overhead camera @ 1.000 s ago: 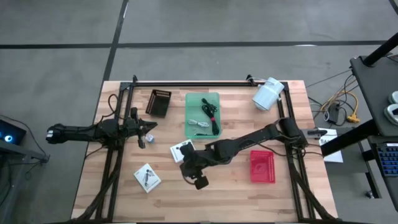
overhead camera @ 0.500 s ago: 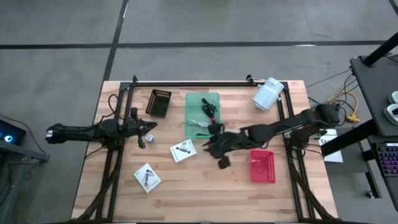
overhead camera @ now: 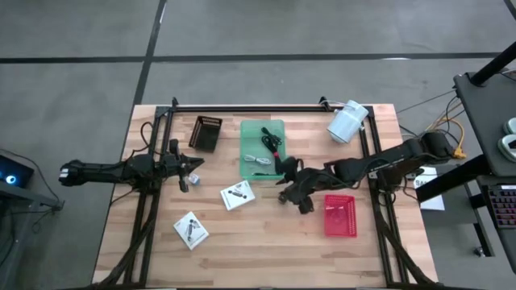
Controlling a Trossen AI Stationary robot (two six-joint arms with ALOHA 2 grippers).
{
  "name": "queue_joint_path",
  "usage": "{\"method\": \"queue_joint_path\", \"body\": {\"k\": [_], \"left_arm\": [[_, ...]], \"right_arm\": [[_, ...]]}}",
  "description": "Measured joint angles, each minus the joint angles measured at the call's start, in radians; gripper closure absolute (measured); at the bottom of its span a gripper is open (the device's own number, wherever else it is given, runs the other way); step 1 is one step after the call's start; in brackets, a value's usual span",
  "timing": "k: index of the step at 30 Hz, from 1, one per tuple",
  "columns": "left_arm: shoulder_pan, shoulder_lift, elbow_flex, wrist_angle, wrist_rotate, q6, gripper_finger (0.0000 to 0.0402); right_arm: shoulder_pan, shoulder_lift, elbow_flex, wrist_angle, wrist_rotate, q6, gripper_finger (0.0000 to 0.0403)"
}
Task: Pick and place items into bin
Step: Put the black charger adapter into the red bin
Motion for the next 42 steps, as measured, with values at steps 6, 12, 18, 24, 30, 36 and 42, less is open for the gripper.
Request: {"method": "queue_joint_path", "body": {"k": [6,12,18,24,30,36,42], "left_arm": [[0.0,0.0,0.0,0.0,0.002,0.0,0.0391],[0.0,0.006,-0.001,0.001,0.002,0.0,0.0391],[0.0,0.01,-0.001,0.001,0.0,0.0,0.0391],[0.0,0.009,-0.001,0.0,0.0,0.0,0.0391],[0.0,0.008,-0.002,0.0,0.0,0.0,0.0391],[0.0,0.01,-0.002,0.001,0.003,0.0,0.0391],[0.0,0.009,-0.002,0.001,0.002,0.0,0.0391]], "right_arm": [[0.001,0.029,-0.002,-0.027,-0.067,0.065,0.0177],[0.002,0.076,-0.003,-0.03,-0.187,0.05,0.0151],[-0.001,0.136,-0.003,-0.032,-0.196,0.042,0.0159],[-0.006,0.189,-0.003,-0.037,-0.197,0.004,0.017],[-0.017,0.221,-0.003,-0.036,-0.194,-0.065,0.0172],[-0.029,0.244,-0.003,-0.031,-0.117,-0.12,0.0172],[-0.045,0.254,-0.003,-0.037,-0.12,-0.128,0.0172]]}}
